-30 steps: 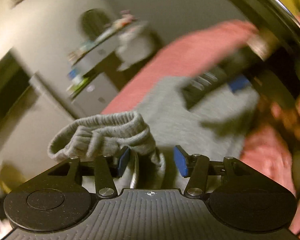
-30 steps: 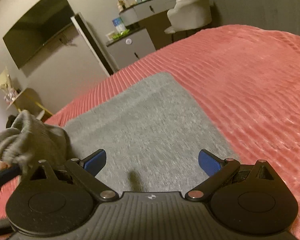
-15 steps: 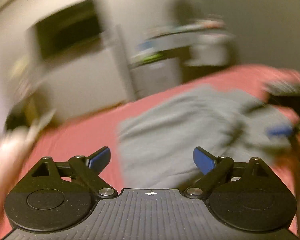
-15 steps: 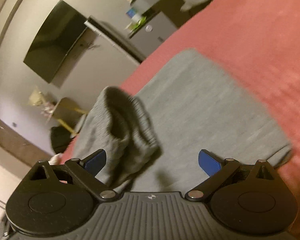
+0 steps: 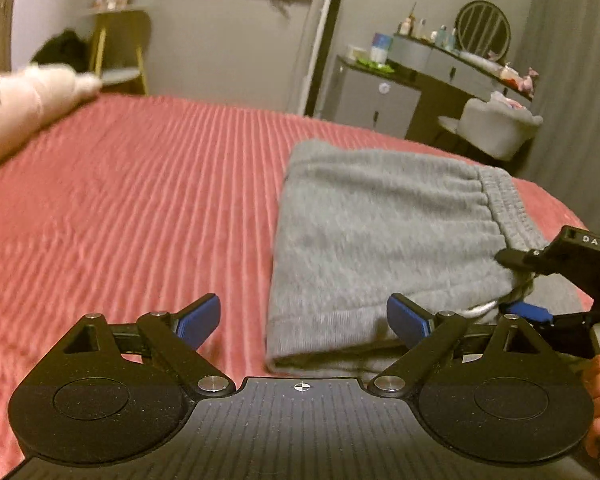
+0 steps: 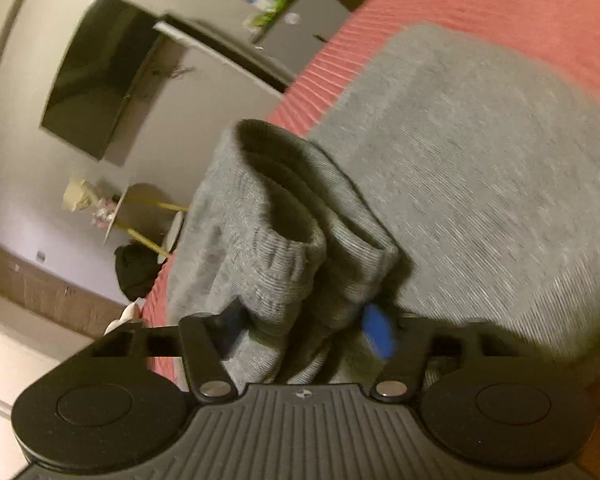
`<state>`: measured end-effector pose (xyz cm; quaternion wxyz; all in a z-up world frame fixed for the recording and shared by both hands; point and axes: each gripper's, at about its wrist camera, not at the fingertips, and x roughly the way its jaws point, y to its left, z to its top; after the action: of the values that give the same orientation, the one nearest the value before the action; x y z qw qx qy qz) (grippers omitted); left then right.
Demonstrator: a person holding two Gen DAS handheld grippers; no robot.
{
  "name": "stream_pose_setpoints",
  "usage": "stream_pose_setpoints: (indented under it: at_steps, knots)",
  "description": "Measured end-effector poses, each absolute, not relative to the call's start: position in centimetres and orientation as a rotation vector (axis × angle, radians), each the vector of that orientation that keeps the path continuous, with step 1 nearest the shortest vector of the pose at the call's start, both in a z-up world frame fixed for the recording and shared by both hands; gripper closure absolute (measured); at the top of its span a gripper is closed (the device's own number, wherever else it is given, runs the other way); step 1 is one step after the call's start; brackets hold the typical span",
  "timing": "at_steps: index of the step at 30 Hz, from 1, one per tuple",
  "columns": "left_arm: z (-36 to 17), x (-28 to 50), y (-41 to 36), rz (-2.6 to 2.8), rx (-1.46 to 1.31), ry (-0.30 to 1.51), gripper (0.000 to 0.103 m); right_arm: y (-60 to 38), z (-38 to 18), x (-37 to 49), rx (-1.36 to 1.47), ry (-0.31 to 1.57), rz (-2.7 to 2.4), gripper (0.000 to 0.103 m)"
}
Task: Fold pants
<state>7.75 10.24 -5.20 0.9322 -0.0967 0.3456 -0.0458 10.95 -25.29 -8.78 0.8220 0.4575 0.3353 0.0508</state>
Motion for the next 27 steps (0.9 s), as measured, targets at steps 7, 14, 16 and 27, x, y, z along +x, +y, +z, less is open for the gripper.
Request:
stream_pose_setpoints:
  at_steps: [7,14,16,27]
  knots:
    - [-5.6,7.2,9.8,-0.135,-0.212,0.713,0.008,-25.1,-8.9,12.0,1.083,0.701,0.115,0.013]
    - [-6.0,7.0,9.0,-0.153,-0.19,0.733,0.008,-22.7,-5.8,13.2,0.892,0.736,0.037,0.056]
    - [-6.2,7.1,8.8,-0.142,-0.18,0.738,0.008,-22.3,-3.8,12.5,0.877,0.673,0.078,0.059]
    - [-7.6,8.3,8.9,-0.022,-0.151,0.818,0.009,-22.2,4.7,9.6,0.83,0.444,0.192,0.06]
